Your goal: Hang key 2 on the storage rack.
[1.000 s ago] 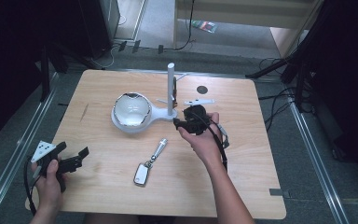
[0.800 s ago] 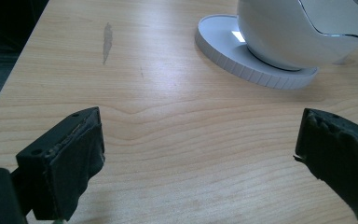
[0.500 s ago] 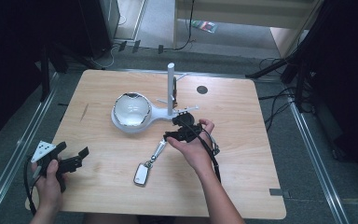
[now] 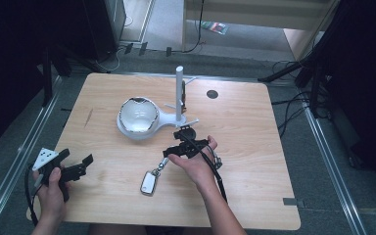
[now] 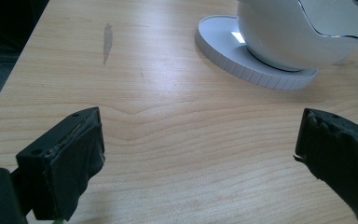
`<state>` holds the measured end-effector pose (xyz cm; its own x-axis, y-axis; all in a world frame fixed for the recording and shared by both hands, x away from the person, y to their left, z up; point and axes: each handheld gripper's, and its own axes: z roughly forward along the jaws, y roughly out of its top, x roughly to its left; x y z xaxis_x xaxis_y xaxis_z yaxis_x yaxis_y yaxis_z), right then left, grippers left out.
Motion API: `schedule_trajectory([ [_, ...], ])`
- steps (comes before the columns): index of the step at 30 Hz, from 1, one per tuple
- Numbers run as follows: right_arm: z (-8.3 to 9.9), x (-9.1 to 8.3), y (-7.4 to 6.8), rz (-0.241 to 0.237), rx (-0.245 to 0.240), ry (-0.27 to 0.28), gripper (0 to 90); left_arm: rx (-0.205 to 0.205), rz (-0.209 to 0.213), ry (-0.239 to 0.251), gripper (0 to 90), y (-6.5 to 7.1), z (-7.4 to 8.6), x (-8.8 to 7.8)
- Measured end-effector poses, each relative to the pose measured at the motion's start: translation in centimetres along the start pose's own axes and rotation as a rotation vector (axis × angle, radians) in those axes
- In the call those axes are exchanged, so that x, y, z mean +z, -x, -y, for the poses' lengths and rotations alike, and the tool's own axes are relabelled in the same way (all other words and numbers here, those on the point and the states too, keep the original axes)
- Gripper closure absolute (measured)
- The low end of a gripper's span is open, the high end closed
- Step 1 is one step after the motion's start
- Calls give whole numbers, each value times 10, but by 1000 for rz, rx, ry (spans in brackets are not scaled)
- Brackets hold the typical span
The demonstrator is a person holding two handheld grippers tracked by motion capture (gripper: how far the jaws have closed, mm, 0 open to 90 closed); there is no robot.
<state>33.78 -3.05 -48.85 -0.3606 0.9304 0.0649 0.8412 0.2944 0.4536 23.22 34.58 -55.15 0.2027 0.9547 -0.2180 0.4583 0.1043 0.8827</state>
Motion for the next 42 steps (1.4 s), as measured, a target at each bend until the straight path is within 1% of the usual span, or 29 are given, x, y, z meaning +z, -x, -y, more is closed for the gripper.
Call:
schedule_trajectory([
  [2, 1, 3, -3, 1, 0, -17, 54, -3, 1, 2, 17, 0, 0, 0],
  [3, 2, 5, -7, 14, 0, -29, 61, -2, 0, 1, 17, 0, 0, 0],
  [4, 3, 6, -9, 15, -13, -34, 65, -1, 0, 0, 17, 0, 0, 0],
  [6, 3, 7, -13, 28, 3, -51, 82, -2, 1, 1, 17, 0, 0, 0],
  [7, 4, 8, -14, 27, -8, -49, 86, -3, 1, 2, 17, 0, 0, 0],
  [9, 5, 9, -17, 35, -9, -51, 128, -5, 1, 3, 17, 0, 0, 0],
  [10, 5, 9, -18, 41, -21, -49, 142, -4, -1, 0, 17, 0, 0, 0],
  [11, 5, 9, -19, 29, -26, -62, 147, -4, -1, 0, 17, 0, 0, 0],
  [13, 6, 11, -21, 32, -9, -84, 178, -3, -1, -2, 17, 0, 0, 1],
  [14, 6, 12, -21, 37, -13, -88, 190, -5, -3, -4, 17, 0, 0, 1],
  [15, 6, 13, -21, 35, -6, -98, 201, -5, -3, -6, 17, 0, 0, 1],
  [17, 5, 14, -21, 30, 23, -110, 221, -6, -1, -5, 17, 0, 0, 1],
  [19, 4, 16, -21, 37, 30, -115, 236, -7, -1, -5, 17, 0, 0, 1],
  [20, 4, 16, -21, 34, 33, -114, 233, -7, 0, -4, 17, -1, 0, 1],
  [22, 2, 16, -23, 28, 52, -123, 232, -9, -1, -3, 17, -1, 0, 1],
  [24, 0, 16, -24, 8, 71, -129, 232, -12, 0, -3, 17, -1, 0, 1],
  [25, -1, 16, -26, -4, 91, -143, 232, -13, 0, -3, 17, -1, 0, 1],
  [26, -2, 16, -26, -16, 97, -145, 240, -12, 0, -3, 17, -1, 0, 1],
  [27, -4, 16, -28, -27, 118, -148, 252, -11, 0, -3, 17, -1, -1, 1],
  [31, -8, 20, -28, -41, 163, -180, 295, -12, -2, -2, 17, -1, 0, 1],
  [33, -9, 22, -29, -38, 171, -180, 314, -10, -2, -3, 17, -1, 0, 1],
  [34, -10, 23, -29, -41, 180, -189, 326, -10, -1, -3, 17, -1, 0, 1],
  [37, -11, 25, -30, -34, 186, -205, 361, -12, -1, -5, 17, -1, -1, 1],
  [38, -12, 26, -32, -34, 198, -212, 375, -12, -2, -4, 17, -1, -1, 1],
  [40, -13, 27, -33, -28, 193, -220, 408, -13, -2, -4, 17, -1, -1, 1],
  [42, -14, 29, -36, -19, 200, -230, 443, -13, -2, -5, 17, -1, -1, 1],
])
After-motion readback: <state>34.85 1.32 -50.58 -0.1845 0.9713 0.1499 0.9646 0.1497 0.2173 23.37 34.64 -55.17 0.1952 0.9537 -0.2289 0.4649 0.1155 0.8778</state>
